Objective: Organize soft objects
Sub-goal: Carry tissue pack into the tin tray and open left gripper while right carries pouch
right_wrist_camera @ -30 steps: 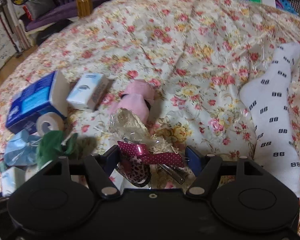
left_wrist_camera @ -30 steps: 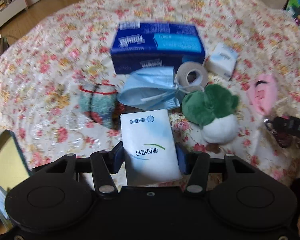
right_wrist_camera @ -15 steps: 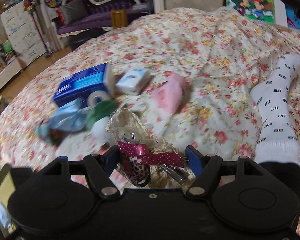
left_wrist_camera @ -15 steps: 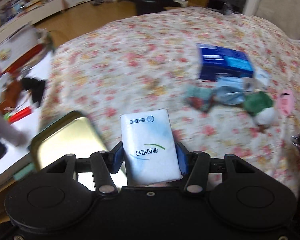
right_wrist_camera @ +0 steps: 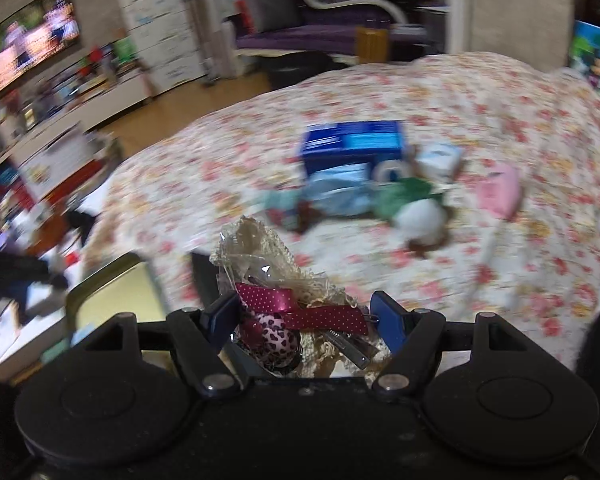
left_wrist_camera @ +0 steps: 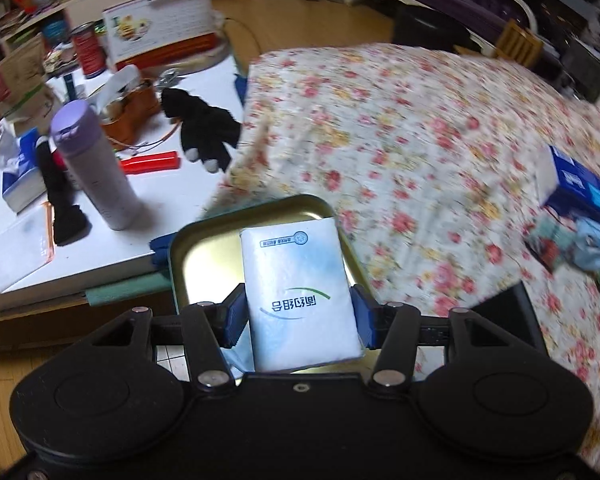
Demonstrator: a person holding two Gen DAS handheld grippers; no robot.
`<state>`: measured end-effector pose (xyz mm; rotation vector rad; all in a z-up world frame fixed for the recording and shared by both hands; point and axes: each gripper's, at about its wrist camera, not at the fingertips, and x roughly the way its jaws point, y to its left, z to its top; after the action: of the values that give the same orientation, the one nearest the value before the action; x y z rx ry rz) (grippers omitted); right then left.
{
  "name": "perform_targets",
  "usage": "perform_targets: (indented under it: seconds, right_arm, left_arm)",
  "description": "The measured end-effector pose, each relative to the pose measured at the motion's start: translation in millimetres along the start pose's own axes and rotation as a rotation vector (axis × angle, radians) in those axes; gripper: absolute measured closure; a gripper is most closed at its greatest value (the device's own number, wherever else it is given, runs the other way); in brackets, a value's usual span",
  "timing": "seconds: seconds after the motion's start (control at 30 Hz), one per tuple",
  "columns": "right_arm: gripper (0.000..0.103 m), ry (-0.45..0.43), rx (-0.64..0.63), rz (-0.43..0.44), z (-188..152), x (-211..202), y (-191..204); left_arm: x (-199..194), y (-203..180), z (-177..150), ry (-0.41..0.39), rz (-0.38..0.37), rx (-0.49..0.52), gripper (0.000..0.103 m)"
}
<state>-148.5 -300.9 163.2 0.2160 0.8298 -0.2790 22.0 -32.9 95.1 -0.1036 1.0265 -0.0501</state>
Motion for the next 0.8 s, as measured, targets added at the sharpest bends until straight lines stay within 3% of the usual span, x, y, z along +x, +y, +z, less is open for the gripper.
perform_targets:
  seconds: [0.4,0.8]
  right_arm:
    - [0.033,0.108,-0.177,0.092,-18,21,107]
    - [0.033,0.194,-0.264,0.080,-21,54,149]
  left_arm:
    - [34,17,21,-0.014,0.000,-0.044,0.051]
    - [84,15,34,0.025,0.004,0.056,0.051]
